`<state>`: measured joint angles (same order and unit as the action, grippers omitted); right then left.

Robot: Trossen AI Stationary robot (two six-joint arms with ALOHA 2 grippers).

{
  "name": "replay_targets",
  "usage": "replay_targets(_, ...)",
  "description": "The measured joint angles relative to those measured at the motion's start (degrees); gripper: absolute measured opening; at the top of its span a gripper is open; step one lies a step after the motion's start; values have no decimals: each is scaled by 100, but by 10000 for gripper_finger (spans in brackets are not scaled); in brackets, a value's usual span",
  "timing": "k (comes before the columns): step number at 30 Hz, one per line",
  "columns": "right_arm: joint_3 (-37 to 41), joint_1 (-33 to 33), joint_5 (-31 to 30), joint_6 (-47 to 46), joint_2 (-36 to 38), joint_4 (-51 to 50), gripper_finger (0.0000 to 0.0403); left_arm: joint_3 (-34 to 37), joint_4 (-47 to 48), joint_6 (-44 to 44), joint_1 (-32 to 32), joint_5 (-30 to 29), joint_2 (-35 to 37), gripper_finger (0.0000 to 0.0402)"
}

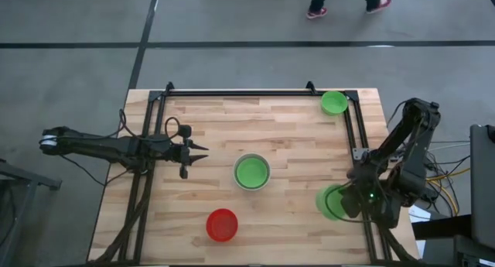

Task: Nest bowls inside each other
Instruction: Stack the bottom green bowl on top of the left green bowl

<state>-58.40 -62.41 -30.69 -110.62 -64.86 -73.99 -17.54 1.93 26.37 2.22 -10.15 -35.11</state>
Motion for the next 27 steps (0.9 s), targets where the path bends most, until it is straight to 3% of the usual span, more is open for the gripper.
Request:
replay_targets(19,-959,1865,-244,2471,-2,-12,8,0,4,-2,0,0,0,108)
replay_targets(27,-909,2853,-162,3651,-2,643,8,0,4,-1,0,2,0,108)
